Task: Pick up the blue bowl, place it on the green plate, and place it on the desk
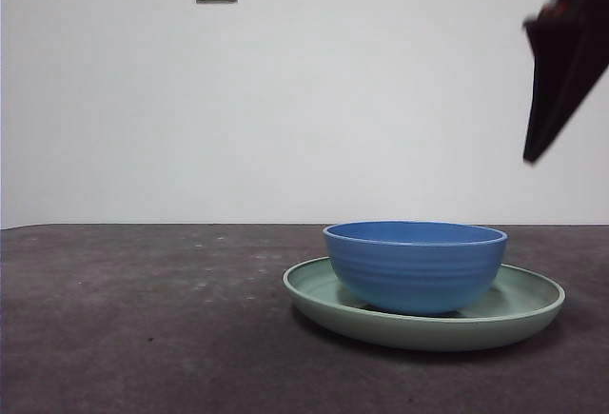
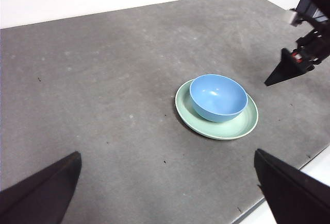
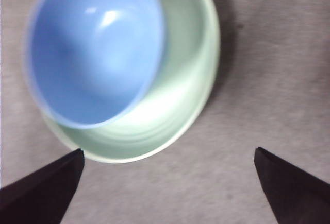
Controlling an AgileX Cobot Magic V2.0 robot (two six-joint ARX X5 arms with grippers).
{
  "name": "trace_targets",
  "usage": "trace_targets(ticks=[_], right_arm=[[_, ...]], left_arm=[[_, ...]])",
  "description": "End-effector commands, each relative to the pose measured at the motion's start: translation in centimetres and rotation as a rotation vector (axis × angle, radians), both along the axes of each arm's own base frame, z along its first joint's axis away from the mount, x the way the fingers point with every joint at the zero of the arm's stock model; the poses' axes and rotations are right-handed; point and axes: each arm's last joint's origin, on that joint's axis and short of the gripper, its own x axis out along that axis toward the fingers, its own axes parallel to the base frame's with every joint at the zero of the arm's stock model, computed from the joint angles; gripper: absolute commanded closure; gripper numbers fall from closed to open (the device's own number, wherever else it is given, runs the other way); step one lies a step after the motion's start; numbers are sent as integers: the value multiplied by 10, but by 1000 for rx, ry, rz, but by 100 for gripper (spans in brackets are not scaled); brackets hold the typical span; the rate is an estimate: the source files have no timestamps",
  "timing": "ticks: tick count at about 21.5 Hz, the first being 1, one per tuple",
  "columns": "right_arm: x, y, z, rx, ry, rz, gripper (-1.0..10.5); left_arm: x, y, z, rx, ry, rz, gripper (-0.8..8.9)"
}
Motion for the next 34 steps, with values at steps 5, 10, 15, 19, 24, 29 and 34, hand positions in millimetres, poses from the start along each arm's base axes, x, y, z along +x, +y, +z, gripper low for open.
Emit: trace_targets(ticks=[5,10,15,19,24,29,34], right_arm=[[25,5,-25,-42,50,-3,520],[42,9,-47,-51,88,-2,522],[56,14,-69,-46,104,9,585],[63,17,-78,-29,100,20,738],[64,18,-81,-32,110,20,899],[66,20,-78,31,99,41,936],[74,24,-63,114,97,48,936]], left_arm=[[1,-1,8,-17,-64,-14,156],[1,-1,10,-8,-96,-23,156],[1,-1,10,-3,-101,-25,156],[2,-1,10,-3,-100,-25,157],[2,-1,10,-4,-101,-25,156],[2,-1,10,-3,-101,-26,156],[1,-1,9,4,-94,-26,157]])
